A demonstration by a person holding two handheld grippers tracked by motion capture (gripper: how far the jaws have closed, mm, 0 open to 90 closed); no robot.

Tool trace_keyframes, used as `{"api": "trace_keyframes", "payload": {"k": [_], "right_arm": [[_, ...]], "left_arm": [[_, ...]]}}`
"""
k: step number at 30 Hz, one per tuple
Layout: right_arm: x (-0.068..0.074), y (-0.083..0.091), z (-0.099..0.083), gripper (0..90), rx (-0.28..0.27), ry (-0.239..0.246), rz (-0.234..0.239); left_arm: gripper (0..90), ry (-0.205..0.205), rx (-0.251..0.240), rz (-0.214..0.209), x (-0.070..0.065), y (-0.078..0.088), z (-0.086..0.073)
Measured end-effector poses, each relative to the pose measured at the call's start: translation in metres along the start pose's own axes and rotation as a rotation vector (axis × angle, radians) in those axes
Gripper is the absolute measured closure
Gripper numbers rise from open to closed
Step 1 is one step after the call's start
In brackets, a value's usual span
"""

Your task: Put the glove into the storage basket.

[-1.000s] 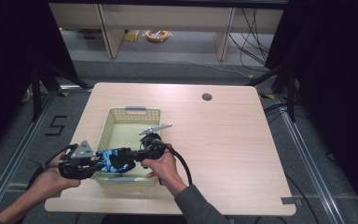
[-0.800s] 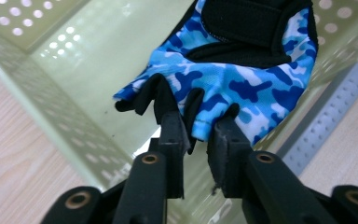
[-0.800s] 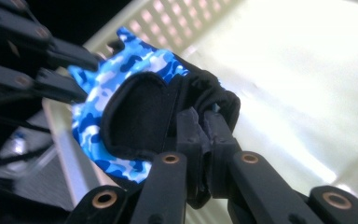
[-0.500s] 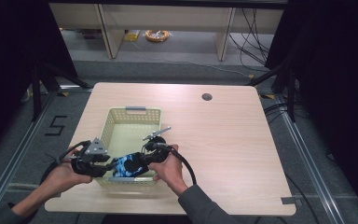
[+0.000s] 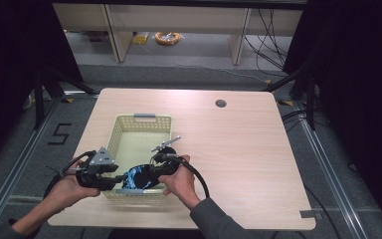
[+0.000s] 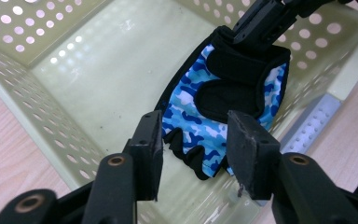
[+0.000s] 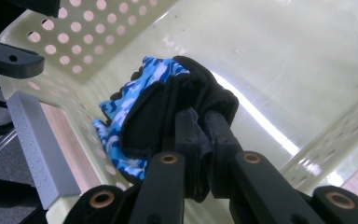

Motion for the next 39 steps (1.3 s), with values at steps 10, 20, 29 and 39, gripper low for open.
{"api": "trace_keyframes", "payload": {"k": [10,20,29,39], "right_arm": [[0.004,-0.001,-0.002,79.0,0.051,0.034,-0.050],[0.007,0.020,0.011,72.0,-0.016,0.100,-0.109],[0.006,0.050,0.004,62.1,-0.096,0.079,-0.089],[-0.013,0.084,-0.028,47.6,-0.209,0.132,-0.097]], "left_arm": [[43.9,0.037,0.000,0.005,0.003,-0.002,0.000],[41.8,0.055,-0.027,-0.006,-0.003,0.003,0.004],[33.3,0.055,-0.126,-0.040,-0.020,0.009,0.010],[24.0,0.095,-0.232,-0.128,-0.050,0.005,0.021]]}}
Point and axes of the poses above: each handheld gripper's, and its own axes: y roughly backward along the jaws, z roughly out of its top, x roughly to its left, the point moved 3 cm from there along -y, roughly forward along the jaws, and after that the axes turned 8 degrees about x, right-handed, at the moved point
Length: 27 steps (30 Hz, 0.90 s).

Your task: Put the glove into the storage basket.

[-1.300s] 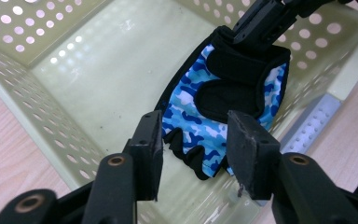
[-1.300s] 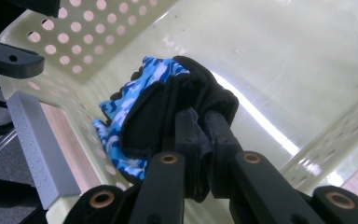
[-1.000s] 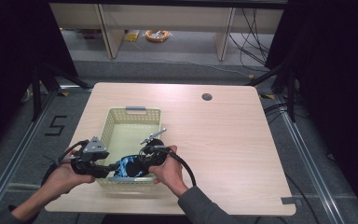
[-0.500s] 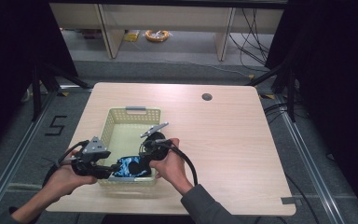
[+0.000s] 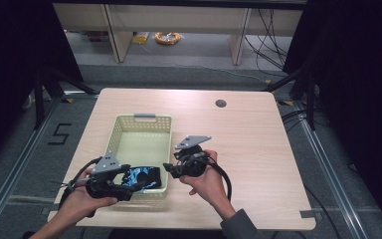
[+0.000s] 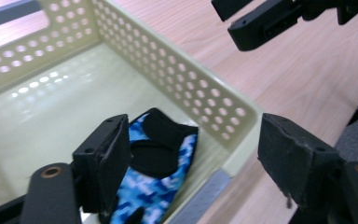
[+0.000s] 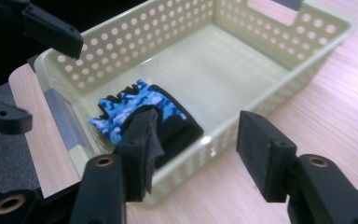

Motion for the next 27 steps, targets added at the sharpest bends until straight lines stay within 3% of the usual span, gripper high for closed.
{"api": "trace_keyframes", "payload": {"k": [2,5,7,9,11,12,14,15,19,20,23,24,27], "right_arm": [[-0.005,0.007,-0.007,43.9,-0.017,-0.014,-0.003],[-0.012,0.014,-0.015,39.5,-0.041,-0.025,-0.006],[-0.017,0.021,-0.020,39.2,-0.059,-0.029,-0.014],[-0.019,0.026,-0.025,38.1,-0.077,-0.042,-0.006],[-0.021,0.033,-0.030,37.2,-0.082,-0.052,-0.018],[-0.022,0.035,-0.031,37.2,-0.096,-0.030,-0.014],[-0.021,0.040,-0.037,37.2,-0.092,-0.063,-0.027],[-0.024,0.041,-0.039,37.2,-0.101,-0.048,-0.030],[-0.028,0.046,-0.050,36.9,-0.111,-0.067,-0.035],[-0.029,0.048,-0.053,36.7,-0.108,-0.073,-0.044],[-0.030,0.051,-0.060,36.1,-0.112,-0.092,-0.039],[-0.033,0.051,-0.062,35.8,-0.122,-0.077,-0.045],[-0.034,0.056,-0.068,35.3,-0.128,-0.094,-0.046]], "left_arm": [[22.8,0.007,-0.002,0.004,-0.007,-0.005,-0.001],[22.7,-0.006,-0.004,-0.023,-0.017,-0.011,-0.002],[22.7,-0.018,-0.017,-0.037,-0.022,-0.014,-0.001],[22.8,-0.001,-0.032,-0.049,-0.030,-0.017,-0.001],[22.8,-0.020,-0.045,-0.058,-0.034,-0.018,0.000],[22.8,-0.011,-0.045,-0.063,-0.038,-0.019,0.000],[22.8,-0.013,-0.044,-0.080,-0.043,-0.022,0.000],[22.8,-0.013,-0.049,-0.084,-0.045,-0.024,0.000],[22.8,-0.029,-0.047,-0.089,-0.051,-0.028,0.001],[22.6,-0.014,-0.055,-0.098,-0.052,-0.029,0.001],[22.0,-0.019,-0.062,-0.110,-0.054,-0.030,0.001],[21.1,-0.006,-0.066,-0.116,-0.055,-0.031,0.001],[20.4,-0.017,-0.059,-0.122,-0.056,-0.031,0.000]]}}
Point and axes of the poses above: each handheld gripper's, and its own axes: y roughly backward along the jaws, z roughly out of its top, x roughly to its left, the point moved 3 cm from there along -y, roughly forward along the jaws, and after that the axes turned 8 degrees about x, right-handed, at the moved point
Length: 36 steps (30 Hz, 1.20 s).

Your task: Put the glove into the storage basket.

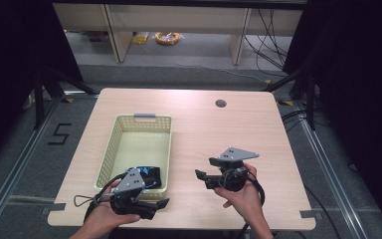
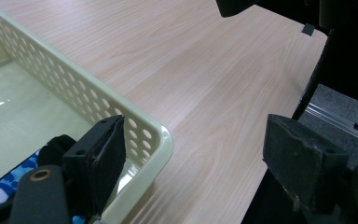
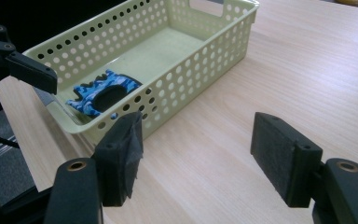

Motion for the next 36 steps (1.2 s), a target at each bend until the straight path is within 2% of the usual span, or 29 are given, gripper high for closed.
{"api": "trace_keyframes", "payload": {"k": [1,3,4,5,6,7,8,9,10,12,15,16,17,18,19,21,22,23,25,26,27,29,30,31,32,33,34,35,36], "right_arm": [[-0.001,0.000,-0.002,35.0,-0.012,-0.001,0.003],[-0.002,0.003,-0.005,34.5,0.002,-0.007,-0.002],[-0.002,0.003,-0.006,34.3,-0.014,-0.005,0.000],[-0.001,0.004,-0.007,34.2,-0.007,-0.022,0.003],[-0.004,0.005,-0.008,34.1,-0.010,0.023,-0.009],[-0.003,0.007,-0.010,34.0,-0.006,-0.008,-0.015],[-0.003,0.007,-0.012,34.0,-0.009,-0.011,-0.010],[-0.001,0.008,-0.013,33.9,-0.006,-0.045,0.002],[-0.005,0.008,-0.015,33.9,-0.012,-0.005,-0.007],[-0.003,0.009,-0.018,33.8,0.000,-0.027,-0.013],[-0.006,0.008,-0.021,33.5,-0.007,-0.016,-0.006],[-0.006,0.008,-0.022,33.5,-0.009,-0.020,-0.007],[-0.005,0.008,-0.024,33.3,0.000,-0.025,-0.004],[-0.006,0.007,-0.025,32.9,-0.005,-0.011,-0.005],[-0.005,0.006,-0.026,32.4,-0.003,-0.013,0.004],[-0.003,0.007,-0.029,31.6,0.014,-0.024,-0.004],[-0.004,0.007,-0.030,31.3,0.008,-0.010,-0.008],[-0.002,0.006,-0.031,30.9,0.001,-0.030,0.008],[-0.005,0.007,-0.032,30.2,-0.003,0.001,0.004],[-0.004,0.008,-0.033,29.7,0.001,-0.016,0.000],[-0.004,0.008,-0.034,29.3,-0.004,-0.007,0.005],[-0.001,0.009,-0.037,28.8,0.000,-0.035,0.011],[-0.002,0.009,-0.037,28.3,-0.007,-0.019,0.012],[0.000,0.008,-0.038,28.2,-0.020,-0.039,0.013],[-0.002,0.008,-0.039,28.1,-0.018,-0.016,0.014],[-0.002,0.008,-0.040,28.0,-0.018,-0.023,0.019],[-0.001,0.008,-0.042,28.0,-0.011,-0.029,0.028],[-0.002,0.008,-0.042,28.0,-0.018,0.001,0.016],[0.000,0.008,-0.044,27.9,-0.001,-0.045,0.024]], "left_arm": [[20.1,-0.003,-0.008,-0.002,-0.001,-0.001,-0.001],[19.8,0.004,-0.010,-0.007,-0.002,-0.001,-0.002],[19.7,0.002,-0.011,-0.007,-0.003,-0.002,-0.002],[19.7,-0.005,-0.020,-0.015,-0.003,-0.002,-0.003],[19.6,-0.013,-0.009,-0.013,-0.003,-0.001,-0.003],[19.6,-0.001,-0.016,-0.013,-0.004,-0.001,-0.003],[19.6,0.003,-0.023,-0.018,-0.005,-0.002,-0.004],[19.6,0.004,-0.017,-0.010,-0.005,-0.002,-0.004],[19.6,0.002,-0.014,-0.016,-0.006,-0.002,-0.005],[19.6,-0.003,-0.011,-0.028,-0.007,-0.002,-0.006],[19.2,-0.012,-0.004,-0.020,-0.009,-0.003,-0.008],[18.7,-0.025,-0.010,-0.032,-0.009,-0.004,-0.009],[18.5,-0.006,-0.016,-0.031,-0.011,-0.005,-0.010],[17.8,-0.016,-0.002,-0.037,-0.011,-0.004,-0.011],[16.7,-0.015,-0.014,-0.034,-0.012,-0.006,-0.012],[16.2,-0.034,-0.001,-0.049,-0.013,-0.005,-0.013],[15.7,-0.022,0.000,-0.051,-0.014,-0.005,-0.014],[15.6,-0.029,0.000,-0.045,-0.015,-0.004,-0.014],[15.4,-0.025,-0.001,-0.063,-0.016,-0.005,-0.016],[15.0,-0.038,0.002,-0.059,-0.017,-0.004,-0.016],[15.0,-0.048,0.003,-0.065,-0.018,-0.004,-0.018],[15.0,-0.042,-0.001,-0.079,-0.020,-0.006,-0.020],[15.0,-0.052,0.011,-0.072,-0.020,-0.006,-0.021],[15.0,-0.049,0.008,-0.078,-0.022,-0.007,-0.022],[15.0,-0.040,0.024,-0.078,-0.024,-0.007,-0.024],[15.0,-0.068,0.030,-0.081,-0.023,-0.008,-0.025],[15.0,-0.055,0.047,-0.079,-0.024,-0.008,-0.027],[15.0,-0.048,0.018,-0.093,-0.026,-0.010,-0.027],[15.0,-0.060,0.024,-0.095,-0.026,-0.010,-0.027]]}}
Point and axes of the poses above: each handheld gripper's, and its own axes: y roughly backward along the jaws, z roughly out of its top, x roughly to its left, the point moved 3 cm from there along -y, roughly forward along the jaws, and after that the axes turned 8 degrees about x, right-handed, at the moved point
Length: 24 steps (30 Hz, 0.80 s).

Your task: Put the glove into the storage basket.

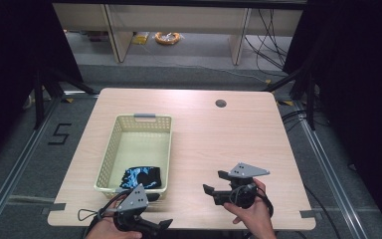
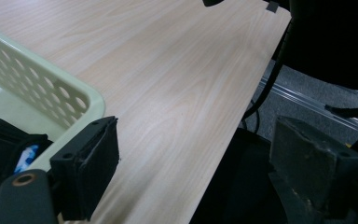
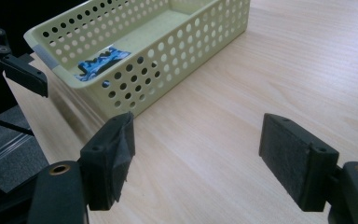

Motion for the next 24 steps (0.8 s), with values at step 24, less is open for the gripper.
{"api": "trace_keyframes", "payload": {"k": [24], "right_arm": [[-0.001,0.000,-0.026,24.5,0.000,0.008,0.028]], "left_arm": [[15.2,-0.005,0.066,0.011,-0.006,-0.017,-0.026]]}}
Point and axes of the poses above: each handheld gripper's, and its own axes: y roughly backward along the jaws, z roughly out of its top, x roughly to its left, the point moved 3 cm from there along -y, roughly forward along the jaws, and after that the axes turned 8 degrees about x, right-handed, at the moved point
